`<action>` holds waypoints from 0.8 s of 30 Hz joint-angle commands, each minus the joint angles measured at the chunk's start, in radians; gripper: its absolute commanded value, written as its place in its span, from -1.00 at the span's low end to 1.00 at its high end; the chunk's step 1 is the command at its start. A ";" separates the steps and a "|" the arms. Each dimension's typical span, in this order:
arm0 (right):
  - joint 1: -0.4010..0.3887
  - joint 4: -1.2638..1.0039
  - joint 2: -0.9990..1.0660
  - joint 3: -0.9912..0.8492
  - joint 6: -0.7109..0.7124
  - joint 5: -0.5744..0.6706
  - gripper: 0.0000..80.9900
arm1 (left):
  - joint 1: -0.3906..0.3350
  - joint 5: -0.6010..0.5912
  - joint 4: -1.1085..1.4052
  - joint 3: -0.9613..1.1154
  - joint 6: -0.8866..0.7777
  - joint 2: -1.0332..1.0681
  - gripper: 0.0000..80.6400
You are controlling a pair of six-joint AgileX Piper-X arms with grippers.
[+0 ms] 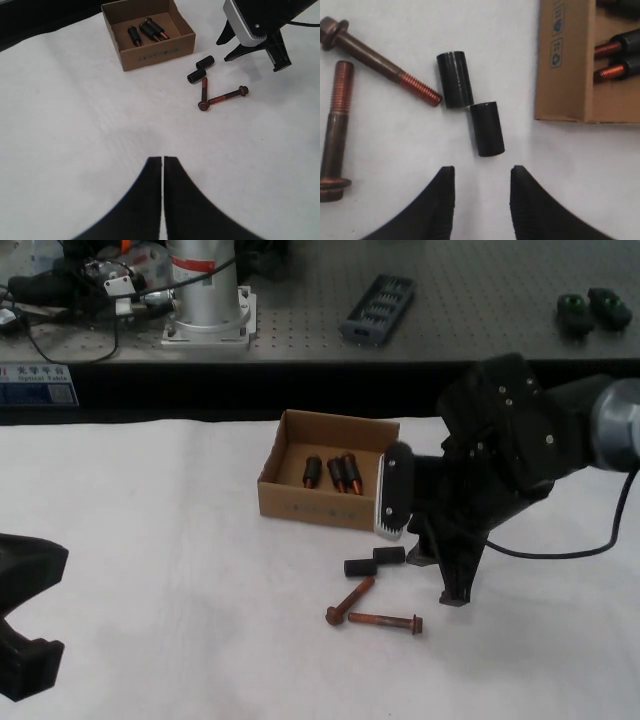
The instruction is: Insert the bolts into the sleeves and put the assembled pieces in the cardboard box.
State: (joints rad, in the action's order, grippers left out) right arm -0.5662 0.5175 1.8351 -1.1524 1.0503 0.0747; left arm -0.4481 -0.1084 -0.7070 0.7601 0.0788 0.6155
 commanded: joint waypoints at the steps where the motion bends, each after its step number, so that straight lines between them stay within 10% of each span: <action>1: 0.005 -0.011 0.009 -0.013 0.046 0.003 -0.29 | 0.000 0.010 0.006 0.004 0.012 0.001 -0.97; 24: 0.005 -0.072 0.163 -0.116 0.072 0.003 -0.29 | 0.000 0.014 0.006 -0.005 0.012 0.001 -0.97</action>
State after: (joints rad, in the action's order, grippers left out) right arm -0.5662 0.4435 1.9911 -1.2480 1.1152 0.0691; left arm -0.4481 -0.1059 -0.7070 0.7544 0.0788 0.6155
